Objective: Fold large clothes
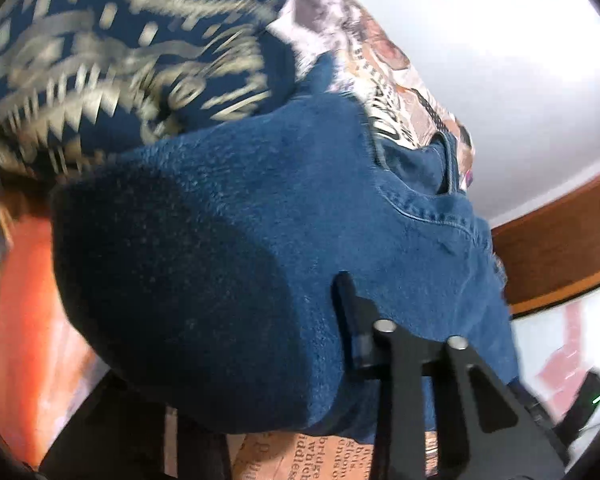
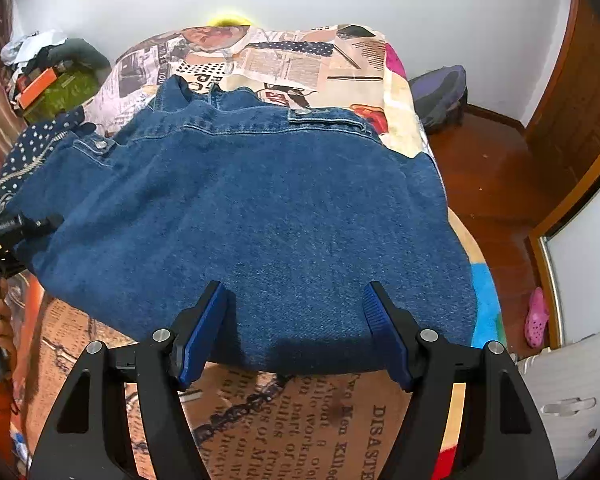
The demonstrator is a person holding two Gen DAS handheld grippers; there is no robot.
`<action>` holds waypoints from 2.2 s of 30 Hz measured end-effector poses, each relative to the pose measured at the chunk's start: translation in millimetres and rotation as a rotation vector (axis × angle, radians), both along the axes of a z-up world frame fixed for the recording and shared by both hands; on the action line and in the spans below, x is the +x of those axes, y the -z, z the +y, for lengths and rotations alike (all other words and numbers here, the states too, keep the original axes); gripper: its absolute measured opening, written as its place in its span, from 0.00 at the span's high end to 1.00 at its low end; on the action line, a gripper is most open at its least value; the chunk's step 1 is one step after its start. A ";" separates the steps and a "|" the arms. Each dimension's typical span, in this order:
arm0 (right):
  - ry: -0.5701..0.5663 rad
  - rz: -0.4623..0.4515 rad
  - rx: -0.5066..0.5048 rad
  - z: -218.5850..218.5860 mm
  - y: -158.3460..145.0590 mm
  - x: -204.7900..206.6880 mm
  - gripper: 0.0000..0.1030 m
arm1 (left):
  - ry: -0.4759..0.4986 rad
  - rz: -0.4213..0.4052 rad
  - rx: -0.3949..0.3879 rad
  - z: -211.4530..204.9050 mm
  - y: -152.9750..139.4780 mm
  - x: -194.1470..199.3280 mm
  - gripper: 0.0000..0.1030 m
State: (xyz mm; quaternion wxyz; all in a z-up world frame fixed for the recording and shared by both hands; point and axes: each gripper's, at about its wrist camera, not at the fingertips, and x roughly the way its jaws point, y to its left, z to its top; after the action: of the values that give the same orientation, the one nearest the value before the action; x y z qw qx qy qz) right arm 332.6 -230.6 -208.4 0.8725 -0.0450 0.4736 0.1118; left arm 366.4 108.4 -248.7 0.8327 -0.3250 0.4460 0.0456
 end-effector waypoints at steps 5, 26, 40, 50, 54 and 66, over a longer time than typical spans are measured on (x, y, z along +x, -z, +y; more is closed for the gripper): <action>-0.032 0.001 0.057 7.7 -13.6 -0.9 0.35 | 0.055 -0.097 0.118 -22.3 -50.7 -4.7 0.81; -0.299 0.216 0.237 159.2 31.2 44.0 0.35 | 0.140 -0.395 0.371 -29.4 -171.6 -6.0 0.87; -0.272 0.091 0.200 98.4 2.9 17.5 0.35 | 0.275 -0.405 0.434 -96.7 -165.3 24.0 0.87; 0.022 -0.046 0.139 -36.2 -34.0 10.4 0.35 | 0.646 -0.304 0.358 -236.5 -114.5 42.2 0.88; 0.085 -0.022 0.164 -68.1 -32.2 4.2 0.35 | 0.740 -0.174 0.310 -260.6 -65.7 43.1 0.88; 0.041 -0.086 0.239 -58.4 -61.2 -11.5 0.35 | 0.832 -0.226 0.425 -259.8 -84.3 -12.5 0.44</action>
State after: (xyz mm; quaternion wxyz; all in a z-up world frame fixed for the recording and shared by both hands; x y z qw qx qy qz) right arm 321.2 -289.0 -147.2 0.8932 0.0643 0.4200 0.1473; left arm 353.9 -151.4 -164.4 0.8715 0.0555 0.4258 -0.2369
